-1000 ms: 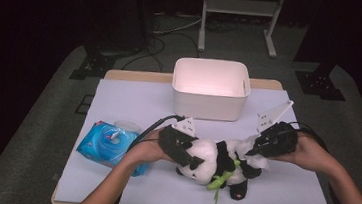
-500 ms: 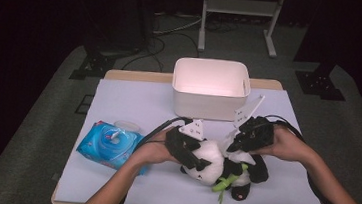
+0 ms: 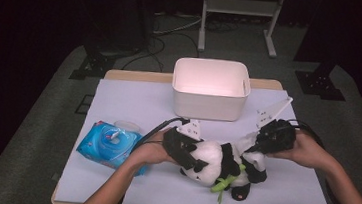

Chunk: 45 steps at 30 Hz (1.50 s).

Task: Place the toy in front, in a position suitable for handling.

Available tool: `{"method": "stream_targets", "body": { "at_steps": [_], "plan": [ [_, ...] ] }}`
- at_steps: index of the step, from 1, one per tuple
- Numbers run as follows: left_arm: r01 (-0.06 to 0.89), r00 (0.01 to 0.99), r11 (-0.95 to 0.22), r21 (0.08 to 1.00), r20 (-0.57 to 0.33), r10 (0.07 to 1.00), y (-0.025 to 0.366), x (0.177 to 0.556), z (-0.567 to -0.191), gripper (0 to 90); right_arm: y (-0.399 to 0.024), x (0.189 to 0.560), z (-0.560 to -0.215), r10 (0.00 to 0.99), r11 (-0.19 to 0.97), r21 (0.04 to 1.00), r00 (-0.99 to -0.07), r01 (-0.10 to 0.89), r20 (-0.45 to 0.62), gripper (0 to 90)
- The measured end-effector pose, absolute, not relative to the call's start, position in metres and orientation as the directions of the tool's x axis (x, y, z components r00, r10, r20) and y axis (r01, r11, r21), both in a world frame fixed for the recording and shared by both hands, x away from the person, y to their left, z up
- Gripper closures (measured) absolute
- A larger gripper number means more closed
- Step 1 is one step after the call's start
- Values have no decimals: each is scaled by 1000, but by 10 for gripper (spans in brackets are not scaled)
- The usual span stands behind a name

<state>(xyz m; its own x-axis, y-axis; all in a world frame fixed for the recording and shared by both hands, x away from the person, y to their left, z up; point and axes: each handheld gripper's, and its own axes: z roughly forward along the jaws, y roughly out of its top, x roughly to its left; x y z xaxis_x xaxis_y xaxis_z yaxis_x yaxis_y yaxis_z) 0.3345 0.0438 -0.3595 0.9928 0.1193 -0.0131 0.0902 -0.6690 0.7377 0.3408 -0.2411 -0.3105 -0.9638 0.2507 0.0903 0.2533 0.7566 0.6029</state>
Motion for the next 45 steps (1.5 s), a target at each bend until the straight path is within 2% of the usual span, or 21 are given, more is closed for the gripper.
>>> {"method": "stream_targets", "body": {
  "at_steps": [4, 15, 18, 21, 25, 27, 33, 38, 45],
  "plan": [
    [105, 992, -665, 739, -27, 126, 45, 335, -360, 276, -247, 335, -312, 258, 749, 610, -962, 260, 93, 824],
    [211, 974, -660, 721, -98, 205, 50, 339, -360, 120, -257, 321, -317, 257, 744, 612, -961, 267, 107, 824],
    [240, 969, -658, 713, -129, 213, 54, 341, -363, 101, -258, 319, -318, 251, 750, 608, -962, 261, 104, 824],
    [241, 969, -652, 719, -144, 200, 57, 342, -365, 126, -259, 315, -319, 250, 756, 600, -963, 262, 105, 824],
    [223, 974, -647, 730, -137, 181, 57, 339, -365, 266, -258, 311, -318, 241, 763, 596, -966, 250, 96, 824],
    [205, 977, -649, 733, -117, 177, 58, 338, -364, 293, -256, 312, -315, 236, 758, 605, -968, 242, 91, 825],
    [170, 984, -643, 747, -88, 158, 52, 335, -359, 295, -234, 318, -304, 209, 768, 610, -977, 195, 50, 825],
    [152, 986, -638, 755, -70, 152, 47, 332, -355, 294, -210, 327, -308, 183, 786, 598, -983, 157, 17, 826],
    [137, 988, -648, 749, -57, 144, 44, 330, -353, 293, -188, 332, -306, 145, 790, 598, -989, 135, 32, 825]
  ]
}}
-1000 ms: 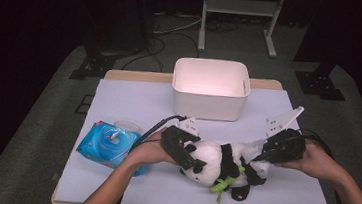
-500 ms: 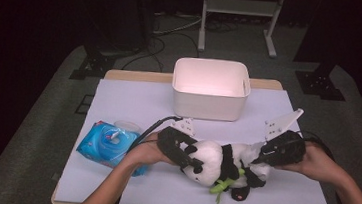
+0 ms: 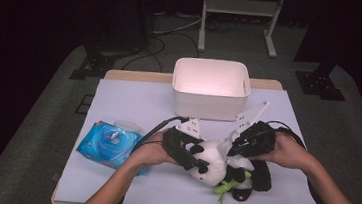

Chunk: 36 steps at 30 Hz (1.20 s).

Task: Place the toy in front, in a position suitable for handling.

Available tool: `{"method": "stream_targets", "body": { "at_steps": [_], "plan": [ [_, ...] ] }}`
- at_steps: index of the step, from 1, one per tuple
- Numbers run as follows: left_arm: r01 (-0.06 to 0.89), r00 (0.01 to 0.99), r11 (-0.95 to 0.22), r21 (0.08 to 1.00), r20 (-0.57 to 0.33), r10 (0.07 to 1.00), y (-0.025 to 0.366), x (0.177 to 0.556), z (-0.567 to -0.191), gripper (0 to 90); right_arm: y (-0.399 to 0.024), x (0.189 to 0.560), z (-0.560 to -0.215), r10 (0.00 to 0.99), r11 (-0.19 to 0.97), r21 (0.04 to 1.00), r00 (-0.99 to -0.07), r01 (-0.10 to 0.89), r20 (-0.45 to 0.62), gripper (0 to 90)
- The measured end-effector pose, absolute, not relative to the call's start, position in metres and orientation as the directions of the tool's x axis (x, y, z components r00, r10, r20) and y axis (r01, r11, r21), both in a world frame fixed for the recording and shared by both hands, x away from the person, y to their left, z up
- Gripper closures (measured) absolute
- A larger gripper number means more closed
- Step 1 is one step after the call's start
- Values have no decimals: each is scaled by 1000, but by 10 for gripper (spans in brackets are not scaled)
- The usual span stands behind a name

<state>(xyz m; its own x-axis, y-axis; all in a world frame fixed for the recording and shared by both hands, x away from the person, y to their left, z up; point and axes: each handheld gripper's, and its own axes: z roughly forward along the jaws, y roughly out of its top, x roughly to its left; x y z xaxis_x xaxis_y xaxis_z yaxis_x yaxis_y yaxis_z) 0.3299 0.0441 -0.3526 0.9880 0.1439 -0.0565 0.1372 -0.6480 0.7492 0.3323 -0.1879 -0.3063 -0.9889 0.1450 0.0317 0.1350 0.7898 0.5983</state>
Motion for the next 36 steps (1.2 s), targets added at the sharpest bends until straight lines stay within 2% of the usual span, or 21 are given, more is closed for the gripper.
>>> {"method": "stream_targets", "body": {
  "at_steps": [8, 14, 27, 36],
  "plan": [
    [120, 990, -647, 753, -42, 134, 39, 328, -349, 293, -164, 337, -292, 103, 781, 616, -994, 103, 36, 825],
    [128, 990, -643, 755, -54, 134, 42, 330, -354, 293, -148, 342, -293, 82, 797, 596, -995, 94, 48, 825],
    [147, 987, -646, 749, -71, 142, 52, 330, -363, 289, -186, 346, -310, 166, 825, 537, -984, 176, 67, 824],
    [181, 982, -634, 752, -105, 157, 57, 330, -369, 287, -218, 341, -305, 218, 793, 566, -973, 225, 81, 824]
  ]
}}
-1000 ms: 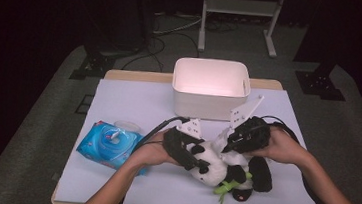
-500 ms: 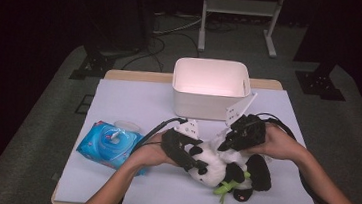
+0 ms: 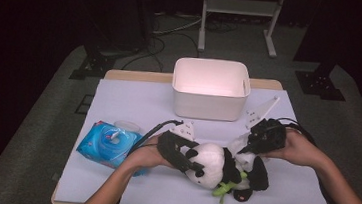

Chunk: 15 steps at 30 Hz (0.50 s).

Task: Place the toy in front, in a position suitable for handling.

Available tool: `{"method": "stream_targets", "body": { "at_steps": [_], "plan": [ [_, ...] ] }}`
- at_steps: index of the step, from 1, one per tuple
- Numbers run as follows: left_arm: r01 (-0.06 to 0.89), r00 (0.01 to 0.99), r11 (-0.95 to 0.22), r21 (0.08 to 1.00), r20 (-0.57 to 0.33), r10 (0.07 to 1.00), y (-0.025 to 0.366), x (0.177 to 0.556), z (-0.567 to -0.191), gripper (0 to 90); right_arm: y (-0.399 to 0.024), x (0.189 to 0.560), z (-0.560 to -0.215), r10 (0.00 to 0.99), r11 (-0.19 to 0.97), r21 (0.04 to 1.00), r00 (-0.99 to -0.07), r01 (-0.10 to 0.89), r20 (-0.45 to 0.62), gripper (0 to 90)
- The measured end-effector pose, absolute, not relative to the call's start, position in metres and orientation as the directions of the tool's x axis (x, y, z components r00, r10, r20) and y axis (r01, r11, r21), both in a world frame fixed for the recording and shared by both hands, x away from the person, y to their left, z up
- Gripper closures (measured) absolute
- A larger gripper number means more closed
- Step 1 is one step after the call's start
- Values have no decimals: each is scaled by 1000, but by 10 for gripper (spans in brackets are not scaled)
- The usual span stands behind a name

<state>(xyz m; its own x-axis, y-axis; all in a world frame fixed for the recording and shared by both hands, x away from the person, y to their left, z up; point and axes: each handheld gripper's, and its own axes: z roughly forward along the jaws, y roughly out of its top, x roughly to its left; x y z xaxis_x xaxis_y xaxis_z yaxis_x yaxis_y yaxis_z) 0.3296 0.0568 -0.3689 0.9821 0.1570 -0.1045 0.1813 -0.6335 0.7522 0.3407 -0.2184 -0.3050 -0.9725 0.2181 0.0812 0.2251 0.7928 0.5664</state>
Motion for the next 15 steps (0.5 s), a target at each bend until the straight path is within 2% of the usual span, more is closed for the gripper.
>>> {"method": "stream_targets", "body": {
  "at_steps": [7, 15],
  "plan": [
    [191, 981, -634, 749, -115, 158, 57, 330, -369, 274, -244, 337, -305, 261, 774, 575, -961, 265, 91, 824],
    [214, 977, -661, 719, -140, 163, 55, 332, -364, 199, -239, 334, -311, 246, 776, 574, -964, 259, 103, 824]
  ]
}}
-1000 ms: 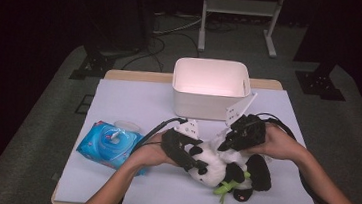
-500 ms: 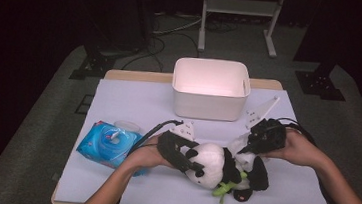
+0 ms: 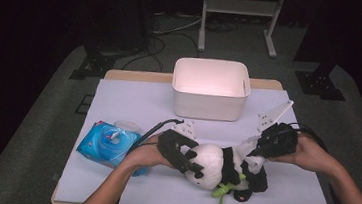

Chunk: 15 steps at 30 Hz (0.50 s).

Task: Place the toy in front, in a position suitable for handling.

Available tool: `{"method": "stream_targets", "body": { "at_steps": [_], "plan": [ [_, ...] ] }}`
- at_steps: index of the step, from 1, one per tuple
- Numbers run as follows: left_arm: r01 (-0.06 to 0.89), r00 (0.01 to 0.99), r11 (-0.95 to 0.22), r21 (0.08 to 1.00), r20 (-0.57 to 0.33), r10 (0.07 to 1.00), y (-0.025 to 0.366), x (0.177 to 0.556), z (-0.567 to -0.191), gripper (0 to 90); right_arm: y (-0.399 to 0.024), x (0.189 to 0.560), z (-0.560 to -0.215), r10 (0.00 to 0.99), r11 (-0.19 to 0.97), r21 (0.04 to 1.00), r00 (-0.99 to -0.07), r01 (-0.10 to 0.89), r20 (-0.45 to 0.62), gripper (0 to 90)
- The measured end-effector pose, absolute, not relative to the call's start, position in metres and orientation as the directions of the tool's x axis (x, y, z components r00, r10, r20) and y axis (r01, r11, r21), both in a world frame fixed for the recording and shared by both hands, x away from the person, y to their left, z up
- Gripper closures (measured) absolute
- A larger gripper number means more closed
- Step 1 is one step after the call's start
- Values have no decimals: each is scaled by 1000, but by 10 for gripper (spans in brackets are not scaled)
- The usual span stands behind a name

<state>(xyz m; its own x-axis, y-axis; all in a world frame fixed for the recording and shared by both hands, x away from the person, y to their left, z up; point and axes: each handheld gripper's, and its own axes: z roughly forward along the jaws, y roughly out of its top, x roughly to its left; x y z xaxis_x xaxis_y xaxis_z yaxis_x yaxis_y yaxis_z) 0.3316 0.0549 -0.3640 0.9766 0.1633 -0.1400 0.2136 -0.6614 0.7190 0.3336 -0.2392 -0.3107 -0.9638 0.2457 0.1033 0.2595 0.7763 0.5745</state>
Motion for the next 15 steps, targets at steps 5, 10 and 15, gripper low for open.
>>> {"method": "stream_targets", "body": {
  "at_steps": [5, 10, 15],
  "plan": [
    [242, 970, -659, 713, -169, 174, 51, 333, -362, 148, -235, 332, -312, 231, 782, 573, -968, 247, 101, 824],
    [251, 968, -666, 703, -183, 172, 43, 336, -358, 126, -228, 330, -313, 217, 792, 564, -971, 234, 98, 824],
    [258, 966, -678, 688, -193, 172, 34, 337, -360, 102, -224, 328, -314, 203, 796, 564, -975, 220, 95, 825]
  ]
}}
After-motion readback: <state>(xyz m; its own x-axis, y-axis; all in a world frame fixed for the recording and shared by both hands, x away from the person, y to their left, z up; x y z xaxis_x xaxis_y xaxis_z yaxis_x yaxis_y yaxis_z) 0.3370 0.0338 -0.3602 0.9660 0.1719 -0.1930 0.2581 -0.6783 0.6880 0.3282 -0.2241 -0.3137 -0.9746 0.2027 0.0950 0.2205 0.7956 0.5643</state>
